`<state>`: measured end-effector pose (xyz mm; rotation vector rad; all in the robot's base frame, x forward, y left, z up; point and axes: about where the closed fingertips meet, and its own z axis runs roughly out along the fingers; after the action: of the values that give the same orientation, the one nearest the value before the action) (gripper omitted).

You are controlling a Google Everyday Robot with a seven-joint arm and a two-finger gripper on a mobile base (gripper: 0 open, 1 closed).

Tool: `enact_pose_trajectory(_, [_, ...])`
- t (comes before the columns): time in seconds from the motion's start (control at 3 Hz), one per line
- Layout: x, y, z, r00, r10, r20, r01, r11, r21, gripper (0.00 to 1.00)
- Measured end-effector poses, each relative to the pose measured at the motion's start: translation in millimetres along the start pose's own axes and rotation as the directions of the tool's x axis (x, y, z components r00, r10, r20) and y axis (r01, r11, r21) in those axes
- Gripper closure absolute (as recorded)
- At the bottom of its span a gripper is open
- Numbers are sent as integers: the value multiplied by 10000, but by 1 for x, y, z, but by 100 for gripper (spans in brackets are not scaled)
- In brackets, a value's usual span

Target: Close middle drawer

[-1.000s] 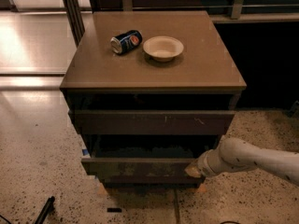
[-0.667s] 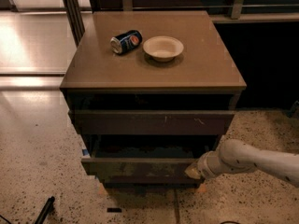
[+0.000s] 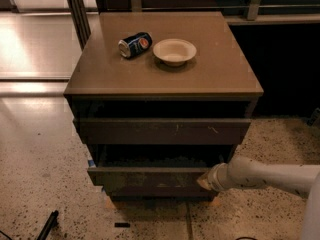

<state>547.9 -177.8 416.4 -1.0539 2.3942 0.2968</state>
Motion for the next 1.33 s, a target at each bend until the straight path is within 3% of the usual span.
enact_pose_trajectory(0.33, [-8,-20,11,9997,-91,230,66,9941,1086,100])
enact_pose_trajectory(0.67, [-20,-42,12,9982,-260,539,138,9765,2151,100])
enact_pose_trajectory(1.0, [-22,-54,10,9973,-217,696,29,9657,2595,100])
enact_pose_trajectory(1.33, [-19,-57,10,9972,-153,738,-48,9644,2646,100])
